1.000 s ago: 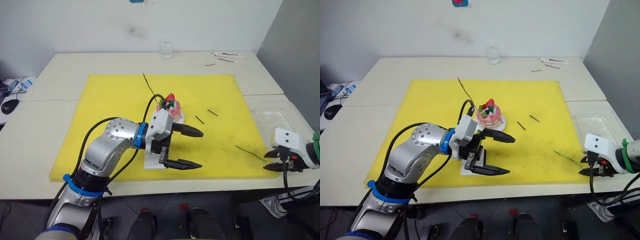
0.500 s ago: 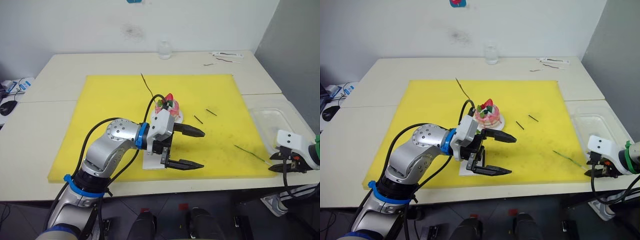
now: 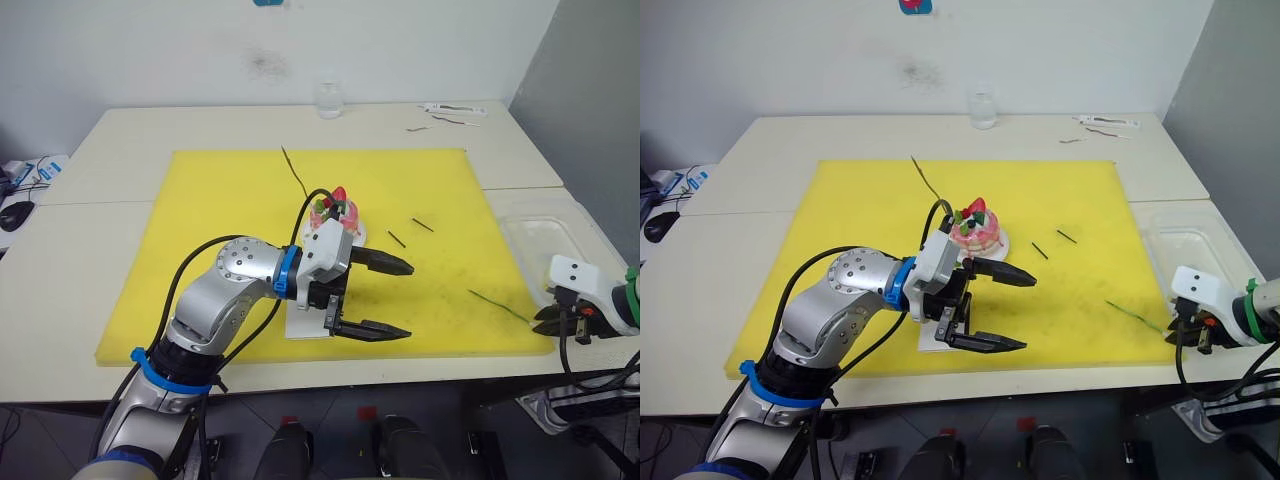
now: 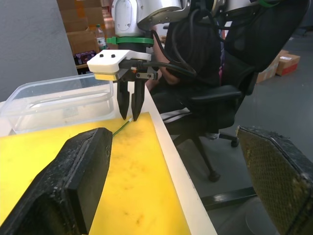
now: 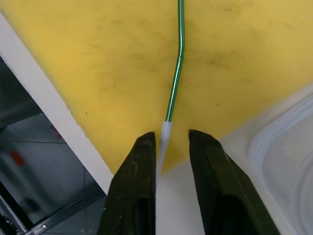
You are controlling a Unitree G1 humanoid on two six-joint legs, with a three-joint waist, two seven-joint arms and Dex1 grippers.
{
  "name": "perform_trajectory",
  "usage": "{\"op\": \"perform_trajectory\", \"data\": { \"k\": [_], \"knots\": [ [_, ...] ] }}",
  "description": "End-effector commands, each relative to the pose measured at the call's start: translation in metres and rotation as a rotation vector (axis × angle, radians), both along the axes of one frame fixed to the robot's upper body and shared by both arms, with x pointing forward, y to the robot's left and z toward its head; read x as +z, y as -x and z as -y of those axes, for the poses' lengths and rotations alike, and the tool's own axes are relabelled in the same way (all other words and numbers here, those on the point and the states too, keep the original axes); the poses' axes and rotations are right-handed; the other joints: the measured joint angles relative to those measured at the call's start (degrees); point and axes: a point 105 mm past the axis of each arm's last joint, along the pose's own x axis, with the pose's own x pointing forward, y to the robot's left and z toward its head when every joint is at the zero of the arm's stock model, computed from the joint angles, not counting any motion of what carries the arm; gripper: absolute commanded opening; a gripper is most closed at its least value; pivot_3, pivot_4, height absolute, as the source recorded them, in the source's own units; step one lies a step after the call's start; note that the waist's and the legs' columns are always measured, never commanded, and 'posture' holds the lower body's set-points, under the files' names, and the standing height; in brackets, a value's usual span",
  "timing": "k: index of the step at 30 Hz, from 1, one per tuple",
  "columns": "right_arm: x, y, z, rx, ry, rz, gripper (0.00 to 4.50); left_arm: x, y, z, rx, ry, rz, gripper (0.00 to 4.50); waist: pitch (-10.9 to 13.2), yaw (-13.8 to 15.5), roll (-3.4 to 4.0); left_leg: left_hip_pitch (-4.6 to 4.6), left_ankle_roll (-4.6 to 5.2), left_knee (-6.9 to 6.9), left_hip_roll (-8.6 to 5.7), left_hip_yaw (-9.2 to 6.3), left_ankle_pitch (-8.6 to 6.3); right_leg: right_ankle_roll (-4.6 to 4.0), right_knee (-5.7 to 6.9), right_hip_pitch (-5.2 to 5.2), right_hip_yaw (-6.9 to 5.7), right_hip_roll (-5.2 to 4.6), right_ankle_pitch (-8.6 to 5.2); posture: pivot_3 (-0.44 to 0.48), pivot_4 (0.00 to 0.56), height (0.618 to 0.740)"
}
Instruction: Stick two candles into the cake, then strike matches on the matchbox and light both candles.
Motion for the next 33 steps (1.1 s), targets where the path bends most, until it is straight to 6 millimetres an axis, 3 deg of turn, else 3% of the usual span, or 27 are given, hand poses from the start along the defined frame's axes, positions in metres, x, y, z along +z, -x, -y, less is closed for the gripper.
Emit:
{"op": "perform_trajectory", "data": {
  "k": [1, 16, 21, 25, 30, 33],
  "knots": [
    [0.006, -0.002, -0.007, 0.024, -0.014, 0.016, 1.20, 0.011, 0.003, 0.003, -0.014, 0.019, 0.047, 4.50, 0.0, 0.0, 0.00, 0.00, 0.00, 0.00, 0.00, 0.00, 0.00, 0.00, 0.00, 0.00, 0.00, 0.00, 0.00, 0.000, 0.150, 0.740],
    [0.003, -0.001, -0.004, 0.020, -0.004, 0.003, 1.20, 0.010, 0.005, 0.003, -0.013, 0.019, 0.043, 4.50, 0.0, 0.0, 0.00, 0.00, 0.00, 0.00, 0.00, 0.00, 0.00, 0.00, 0.00, 0.00, 0.00, 0.00, 0.00, 0.000, 0.150, 0.740],
    [0.003, 0.001, -0.003, 0.023, -0.007, -0.005, 0.01, 0.010, 0.004, 0.003, -0.012, 0.018, 0.041, 4.50, 0.0, 0.0, 0.00, 0.00, 0.00, 0.00, 0.00, 0.00, 0.00, 0.00, 0.00, 0.00, 0.00, 0.00, 0.00, 0.000, 0.150, 0.740],
    [0.005, 0.000, -0.005, 0.026, -0.016, -0.001, 0.01, 0.009, 0.004, 0.002, -0.005, 0.015, 0.039, 4.50, 0.0, 0.0, 0.00, 0.00, 0.00, 0.00, 0.00, 0.00, 0.00, 0.00, 0.00, 0.00, 0.00, 0.00, 0.00, 0.000, 0.150, 0.740],
    [0.023, -0.015, -0.027, 0.052, -0.115, 0.060, 0.01, 0.010, -0.007, -0.008, 0.071, 0.017, 0.039, 4.50, 0.0, -0.3, 0.00, 0.04, 0.00, 0.00, 0.03, 0.07, 0.00, 0.00, 0.01, -0.01, 0.03, 0.00, 0.00, 0.000, 0.150, 0.740],
    [0.048, -0.034, -0.063, 0.086, -0.300, 0.176, 0.01, 0.016, -0.024, -0.022, 0.177, 0.042, 0.031, 4.50, 0.0, -0.4, -0.01, 0.07, 0.00, 0.01, 0.08, 0.04, 0.00, -0.01, 0.05, 0.00, 0.01, 0.04, 0.01, 0.000, 0.150, 0.740]
  ]
}}
